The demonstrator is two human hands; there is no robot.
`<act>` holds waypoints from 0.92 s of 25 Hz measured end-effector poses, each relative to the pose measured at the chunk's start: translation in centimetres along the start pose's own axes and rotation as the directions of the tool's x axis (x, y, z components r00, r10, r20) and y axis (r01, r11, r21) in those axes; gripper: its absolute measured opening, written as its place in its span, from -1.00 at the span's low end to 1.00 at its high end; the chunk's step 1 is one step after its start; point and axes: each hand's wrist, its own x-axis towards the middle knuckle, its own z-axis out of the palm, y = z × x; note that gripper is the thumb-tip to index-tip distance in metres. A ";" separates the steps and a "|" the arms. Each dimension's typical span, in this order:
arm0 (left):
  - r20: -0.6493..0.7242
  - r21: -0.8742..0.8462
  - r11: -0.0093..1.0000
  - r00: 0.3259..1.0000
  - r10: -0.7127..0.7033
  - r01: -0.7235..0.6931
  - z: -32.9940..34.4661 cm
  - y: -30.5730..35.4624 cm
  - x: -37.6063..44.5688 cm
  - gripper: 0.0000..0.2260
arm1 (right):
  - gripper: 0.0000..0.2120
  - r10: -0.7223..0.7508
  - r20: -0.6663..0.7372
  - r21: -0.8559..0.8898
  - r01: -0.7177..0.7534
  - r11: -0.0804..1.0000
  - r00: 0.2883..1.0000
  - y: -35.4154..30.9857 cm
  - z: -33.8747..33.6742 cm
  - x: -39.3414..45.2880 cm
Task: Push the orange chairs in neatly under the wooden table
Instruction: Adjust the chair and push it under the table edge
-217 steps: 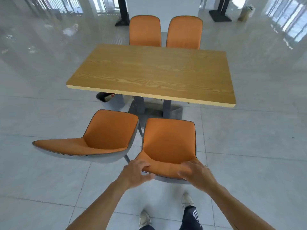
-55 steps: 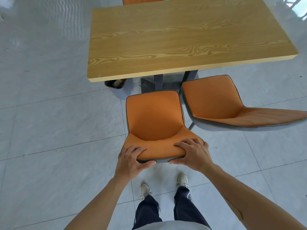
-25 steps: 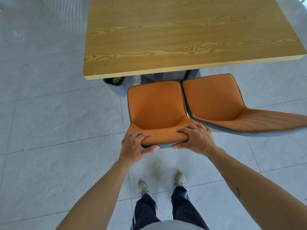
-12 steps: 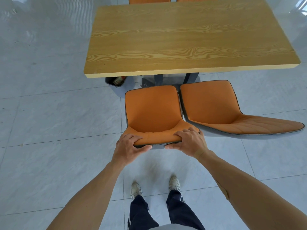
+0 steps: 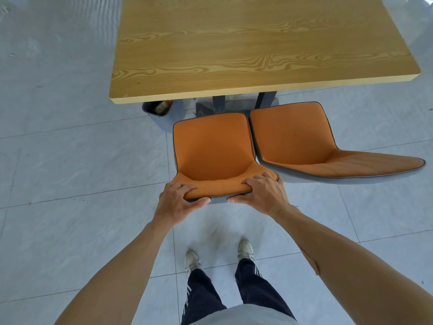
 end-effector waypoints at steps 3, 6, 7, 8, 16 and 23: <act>0.013 0.035 0.999 1.000 0.015 -0.015 0.0 -0.3 0.2 -0.32 | -0.12 0.000 -0.022 0.009 0.001 1.000 1.000 -0.2 0.2 -0.1; 0.028 0.045 0.999 1.000 0.014 -0.015 0.1 -0.3 0.2 -0.31 | -0.11 0.009 -0.013 0.009 -0.009 1.000 1.000 -0.1 0.2 -0.1; 0.043 0.046 0.999 0.999 0.006 -0.008 0.0 -0.3 0.2 -0.30 | -0.11 0.012 -0.006 0.015 -0.012 1.000 1.000 -0.2 0.2 -0.2; 0.056 0.048 0.999 0.998 0.002 -0.004 -0.1 -0.4 0.2 -0.29 | -0.11 0.014 -0.003 0.025 -0.014 1.000 1.000 -0.2 0.3 -0.3; 0.145 0.101 0.993 0.987 -0.071 0.057 -0.7 0.2 0.0 -0.21 | -0.32 -0.009 0.049 0.089 0.004 0.996 0.999 0.2 -0.5 -1.5; 0.110 -0.119 0.979 0.982 -0.152 0.165 -1.7 2.1 -1.8 -0.39 | -0.58 -0.055 0.151 0.128 0.036 0.991 0.987 0.3 -3.2 -1.2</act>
